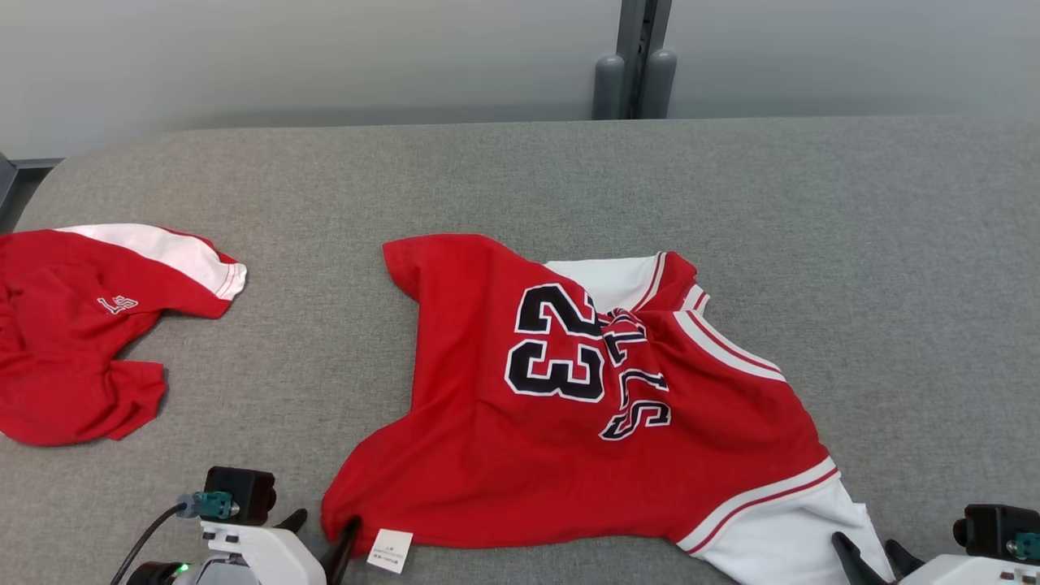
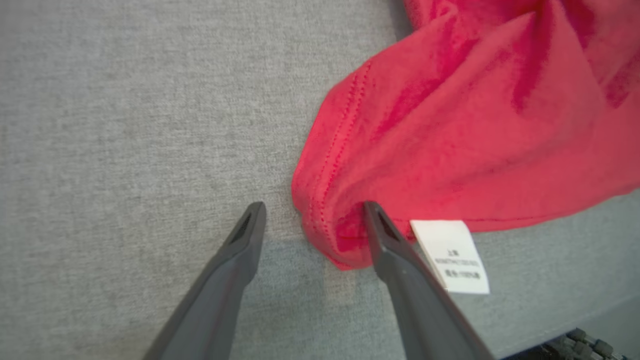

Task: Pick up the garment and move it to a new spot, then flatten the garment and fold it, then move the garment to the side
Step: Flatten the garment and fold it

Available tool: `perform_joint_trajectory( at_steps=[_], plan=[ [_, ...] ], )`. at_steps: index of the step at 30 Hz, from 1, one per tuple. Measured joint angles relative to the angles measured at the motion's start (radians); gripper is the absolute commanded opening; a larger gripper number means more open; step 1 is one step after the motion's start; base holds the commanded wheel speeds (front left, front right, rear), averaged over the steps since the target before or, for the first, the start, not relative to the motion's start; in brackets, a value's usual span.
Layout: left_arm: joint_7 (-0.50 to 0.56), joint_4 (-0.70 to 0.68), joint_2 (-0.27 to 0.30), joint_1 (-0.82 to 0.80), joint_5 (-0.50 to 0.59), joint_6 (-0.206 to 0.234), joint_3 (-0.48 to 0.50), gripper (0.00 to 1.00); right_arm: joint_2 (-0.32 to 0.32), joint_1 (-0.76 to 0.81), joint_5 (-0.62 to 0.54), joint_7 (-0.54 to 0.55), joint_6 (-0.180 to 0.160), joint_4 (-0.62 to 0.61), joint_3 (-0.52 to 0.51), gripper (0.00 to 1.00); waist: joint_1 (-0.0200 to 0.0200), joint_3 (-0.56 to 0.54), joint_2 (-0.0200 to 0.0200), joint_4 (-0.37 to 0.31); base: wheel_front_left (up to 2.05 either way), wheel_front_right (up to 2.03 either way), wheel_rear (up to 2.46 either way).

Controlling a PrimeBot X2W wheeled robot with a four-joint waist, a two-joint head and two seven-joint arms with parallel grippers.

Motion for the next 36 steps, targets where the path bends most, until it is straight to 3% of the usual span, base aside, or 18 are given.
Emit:
perform_joint_trajectory(
  at_steps=[8,9,10,11,12,13,14,25,36],
  plan=[
    [0.021,0.064,-0.014,-0.048,-0.016,-0.030,-0.019,1.00,0.015,-0.037,0.002,0.032,0.000,0.031,0.009,1.00,0.0000,0.026,0.0000,-0.006,0.00,0.00,0.00],
    [0.022,0.068,-0.015,-0.048,-0.018,-0.032,-0.020,0.95,0.016,-0.037,0.004,0.036,0.000,0.034,0.010,0.93,0.0001,0.026,0.0000,-0.006,0.00,0.00,0.00],
    [0.022,0.071,-0.015,-0.050,-0.018,-0.036,-0.021,0.79,0.017,-0.038,0.008,0.041,-0.001,0.035,0.012,0.60,0.0000,0.026,0.0000,-0.006,0.00,0.00,0.00],
    [0.022,0.074,-0.015,-0.051,-0.018,-0.038,-0.021,0.52,0.017,-0.038,0.012,0.042,-0.001,0.037,0.014,0.40,0.0000,0.026,0.0000,-0.006,0.00,0.00,0.00],
    [0.021,0.077,-0.014,-0.052,-0.018,-0.038,-0.021,0.40,0.017,-0.038,0.014,0.044,-0.001,0.038,0.017,0.09,0.0000,0.024,0.0000,-0.006,0.00,0.00,0.00],
    [0.019,0.079,-0.013,-0.054,-0.018,-0.039,-0.022,0.23,0.017,-0.038,0.019,0.049,-0.001,0.038,0.021,0.00,0.0000,0.024,0.0000,-0.005,0.00,0.00,0.00],
    [0.016,0.080,-0.013,-0.055,-0.017,-0.040,-0.023,0.00,0.018,-0.038,0.022,0.050,-0.001,0.038,0.025,0.00,0.0000,0.023,0.0000,-0.004,0.00,0.00,0.00],
    [0.000,0.067,-0.012,-0.050,-0.027,-0.048,-0.026,0.00,0.015,-0.030,0.064,0.016,-0.001,-0.013,0.042,0.00,0.0000,-0.002,-0.0001,0.004,0.00,0.00,0.00],
    [-0.015,-0.112,0.013,-0.031,-0.053,-0.029,0.015,0.00,-0.008,0.023,0.277,-0.007,-0.001,-0.272,-0.008,0.00,0.0000,-0.026,0.0000,-0.008,0.00,0.00,0.00]
  ],
)
